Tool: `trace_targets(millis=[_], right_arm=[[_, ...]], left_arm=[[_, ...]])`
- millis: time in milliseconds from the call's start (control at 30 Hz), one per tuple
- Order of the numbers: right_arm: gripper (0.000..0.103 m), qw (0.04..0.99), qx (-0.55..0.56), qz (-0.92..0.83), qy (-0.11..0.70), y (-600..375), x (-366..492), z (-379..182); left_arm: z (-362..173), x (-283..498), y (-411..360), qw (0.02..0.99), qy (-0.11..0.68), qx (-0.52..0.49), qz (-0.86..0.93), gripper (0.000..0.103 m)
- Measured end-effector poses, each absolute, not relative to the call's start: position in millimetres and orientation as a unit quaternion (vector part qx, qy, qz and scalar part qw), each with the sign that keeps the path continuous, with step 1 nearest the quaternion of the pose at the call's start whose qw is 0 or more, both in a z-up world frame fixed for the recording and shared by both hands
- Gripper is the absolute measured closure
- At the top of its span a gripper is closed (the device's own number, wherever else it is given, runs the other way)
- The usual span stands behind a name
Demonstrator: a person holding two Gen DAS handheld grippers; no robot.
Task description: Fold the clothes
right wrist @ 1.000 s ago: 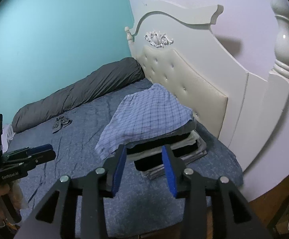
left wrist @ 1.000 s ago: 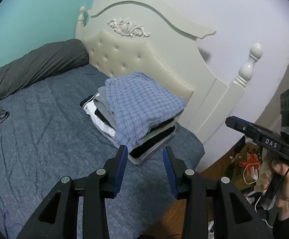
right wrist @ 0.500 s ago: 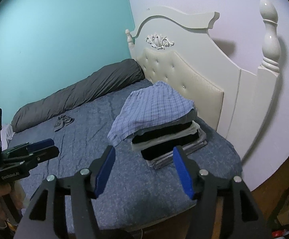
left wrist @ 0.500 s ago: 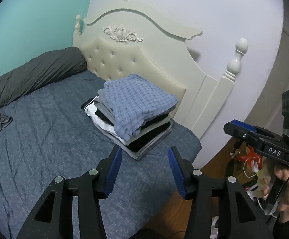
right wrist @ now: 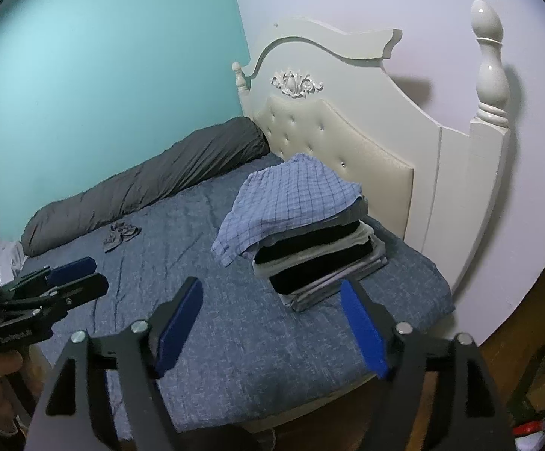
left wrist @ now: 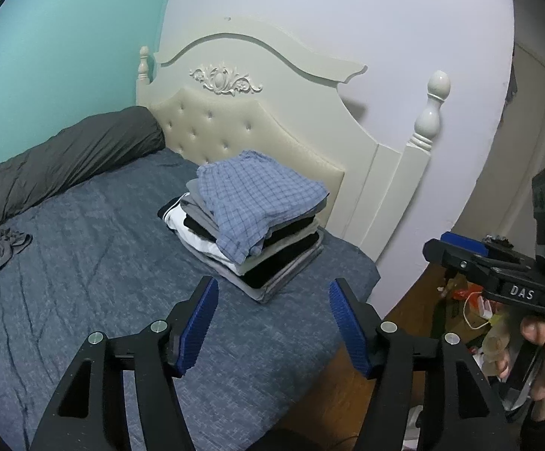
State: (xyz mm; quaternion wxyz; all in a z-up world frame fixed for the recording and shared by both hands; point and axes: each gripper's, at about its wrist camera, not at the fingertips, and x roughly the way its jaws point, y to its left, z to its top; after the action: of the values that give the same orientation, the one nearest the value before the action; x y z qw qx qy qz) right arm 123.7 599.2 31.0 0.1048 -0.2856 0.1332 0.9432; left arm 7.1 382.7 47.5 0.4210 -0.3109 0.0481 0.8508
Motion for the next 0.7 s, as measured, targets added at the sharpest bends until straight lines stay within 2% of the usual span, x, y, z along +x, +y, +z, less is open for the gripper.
trace_targets(millis=[267, 400, 467, 567, 700], right_arm=[[0.015, 0.111, -0.274, 0.945, 0.137, 587, 133, 29], [0.006, 0.118, -0.271, 0.946, 0.135, 582, 138, 26], [0.006, 0.121, -0.269, 0.946, 0.135, 579, 141, 24], [0.004, 0.128, -0.265, 0.946, 0.137, 576, 146, 21], [0.001, 0.139, -0.263, 0.946, 0.134, 573, 154, 18]], left_arm=[[49, 16, 371, 0.42, 0.043, -0.303, 0.854, 0.037], [50, 20, 369, 0.415, 0.047, -0.297, 0.859, 0.037], [50, 22, 368, 0.413, 0.049, -0.295, 0.86, 0.035], [50, 25, 364, 0.409, 0.044, -0.289, 0.865, 0.011], [50, 29, 360, 0.403, 0.044, -0.279, 0.87, 0.01]])
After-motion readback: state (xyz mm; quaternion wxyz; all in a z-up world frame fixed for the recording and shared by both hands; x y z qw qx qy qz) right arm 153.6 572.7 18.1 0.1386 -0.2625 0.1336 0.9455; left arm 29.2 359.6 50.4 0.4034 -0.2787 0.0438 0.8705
